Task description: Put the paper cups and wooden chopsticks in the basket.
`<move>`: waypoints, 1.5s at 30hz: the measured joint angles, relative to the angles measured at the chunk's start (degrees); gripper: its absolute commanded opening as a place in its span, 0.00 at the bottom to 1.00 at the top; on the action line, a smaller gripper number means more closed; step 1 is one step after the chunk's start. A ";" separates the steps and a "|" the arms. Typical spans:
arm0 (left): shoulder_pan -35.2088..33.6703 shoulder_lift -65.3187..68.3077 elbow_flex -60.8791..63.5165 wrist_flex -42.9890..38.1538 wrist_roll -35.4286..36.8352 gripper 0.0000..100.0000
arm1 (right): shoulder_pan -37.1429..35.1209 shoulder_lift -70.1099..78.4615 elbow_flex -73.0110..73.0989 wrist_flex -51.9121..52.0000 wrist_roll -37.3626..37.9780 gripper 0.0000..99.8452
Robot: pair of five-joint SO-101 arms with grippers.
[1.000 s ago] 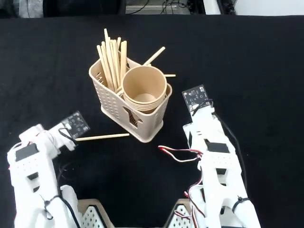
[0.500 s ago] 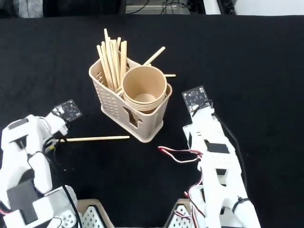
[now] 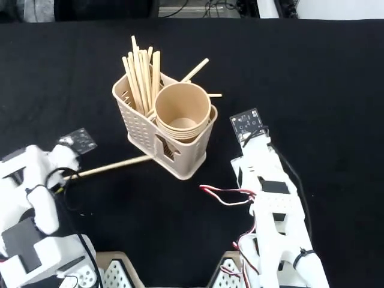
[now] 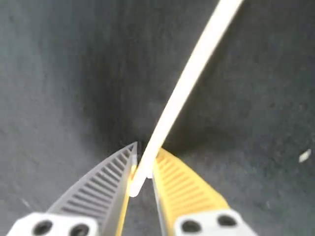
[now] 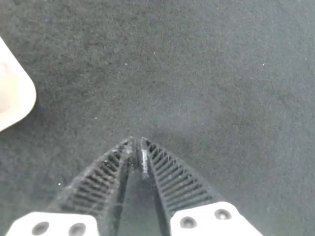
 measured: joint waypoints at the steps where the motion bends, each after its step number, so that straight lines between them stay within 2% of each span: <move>1: -1.93 -0.35 -0.35 1.32 0.00 0.03 | 0.00 0.00 0.00 0.00 0.00 0.01; 7: -15.03 -8.53 -0.44 10.46 0.00 0.03 | 0.00 0.00 0.00 0.00 0.00 0.01; 10: -21.98 -13.98 -0.26 12.40 0.00 0.03 | 0.00 0.00 0.00 0.00 0.00 0.01; 13: -27.78 -16.18 3.43 11.96 0.00 0.03 | 0.00 0.00 0.00 0.00 0.00 0.01; 17: -32.97 -17.23 11.78 6.42 0.00 0.04 | 0.00 0.00 0.00 0.00 0.00 0.01; 20: -33.14 -17.32 15.91 2.37 0.09 0.16 | -1.14 0.00 0.00 0.00 0.00 0.01; 23: -31.21 -18.29 15.91 0.18 0.26 0.25 | -1.76 0.00 0.00 0.00 0.00 0.01; 28: -23.91 -18.55 14.77 0.44 0.26 0.18 | -1.93 0.00 0.00 0.00 0.00 0.01; 33: -15.38 -18.37 5.89 9.32 2.46 0.19 | -1.93 0.00 0.00 0.00 0.00 0.01; 37: -7.47 -18.11 -4.13 14.68 8.62 0.20 | -1.93 0.00 0.00 0.00 0.00 0.01; 40: -0.09 -18.11 -5.89 13.27 15.21 0.20 | -1.93 0.00 0.00 0.00 0.00 0.01; 45: 11.08 -14.15 -5.98 2.81 25.14 0.21 | -1.93 0.00 0.00 0.00 0.00 0.01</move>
